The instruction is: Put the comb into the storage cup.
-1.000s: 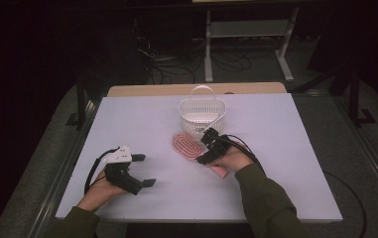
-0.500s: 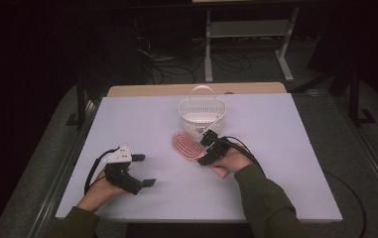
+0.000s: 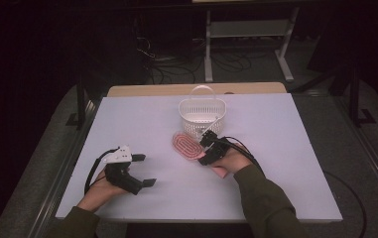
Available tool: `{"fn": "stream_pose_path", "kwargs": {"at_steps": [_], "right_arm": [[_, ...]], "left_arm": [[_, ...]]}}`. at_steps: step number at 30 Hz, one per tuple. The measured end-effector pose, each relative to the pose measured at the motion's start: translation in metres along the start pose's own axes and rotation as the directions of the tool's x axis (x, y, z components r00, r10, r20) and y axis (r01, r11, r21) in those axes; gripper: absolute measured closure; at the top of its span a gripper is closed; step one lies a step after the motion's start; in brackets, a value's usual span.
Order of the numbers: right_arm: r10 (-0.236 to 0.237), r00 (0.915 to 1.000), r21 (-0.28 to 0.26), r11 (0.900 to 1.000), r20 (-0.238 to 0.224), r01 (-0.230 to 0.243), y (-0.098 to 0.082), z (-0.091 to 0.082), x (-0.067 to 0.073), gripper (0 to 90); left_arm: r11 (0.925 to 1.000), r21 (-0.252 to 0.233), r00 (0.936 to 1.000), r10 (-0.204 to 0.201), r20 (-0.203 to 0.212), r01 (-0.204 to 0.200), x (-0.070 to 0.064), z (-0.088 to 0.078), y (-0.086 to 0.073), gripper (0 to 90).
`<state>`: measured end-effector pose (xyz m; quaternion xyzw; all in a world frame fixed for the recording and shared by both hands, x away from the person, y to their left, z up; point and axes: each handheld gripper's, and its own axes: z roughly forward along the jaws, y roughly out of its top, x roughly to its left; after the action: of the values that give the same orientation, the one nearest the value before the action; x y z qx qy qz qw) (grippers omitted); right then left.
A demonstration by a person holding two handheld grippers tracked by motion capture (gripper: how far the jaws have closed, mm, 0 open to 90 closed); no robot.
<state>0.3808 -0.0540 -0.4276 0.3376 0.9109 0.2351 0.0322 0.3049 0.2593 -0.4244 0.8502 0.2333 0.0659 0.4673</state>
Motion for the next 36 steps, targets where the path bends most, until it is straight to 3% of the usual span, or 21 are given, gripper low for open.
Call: {"fn": "stream_pose_path", "kwargs": {"at_steps": [19,32,36], "right_arm": [[-0.047,0.9981,0.020,0.999,0.040,0.046,0.002,0.002,0.008,63.7],[-0.023,0.9966,0.043,0.999,0.079,0.020,0.005,0.002,0.013,67.5],[-0.038,0.9949,0.048,0.998,0.093,0.034,0.005,0.002,0.015,68.4]], "left_arm": [[1.0000,0.000,1.0000,-0.001,-0.003,0.001,0.000,0.000,0.000,0.0],[1.0000,0.001,1.0000,0.000,-0.006,0.000,0.000,0.000,0.000,0.0],[1.0000,0.001,1.0000,0.001,-0.006,-0.001,0.000,0.000,0.000,0.0]]}}
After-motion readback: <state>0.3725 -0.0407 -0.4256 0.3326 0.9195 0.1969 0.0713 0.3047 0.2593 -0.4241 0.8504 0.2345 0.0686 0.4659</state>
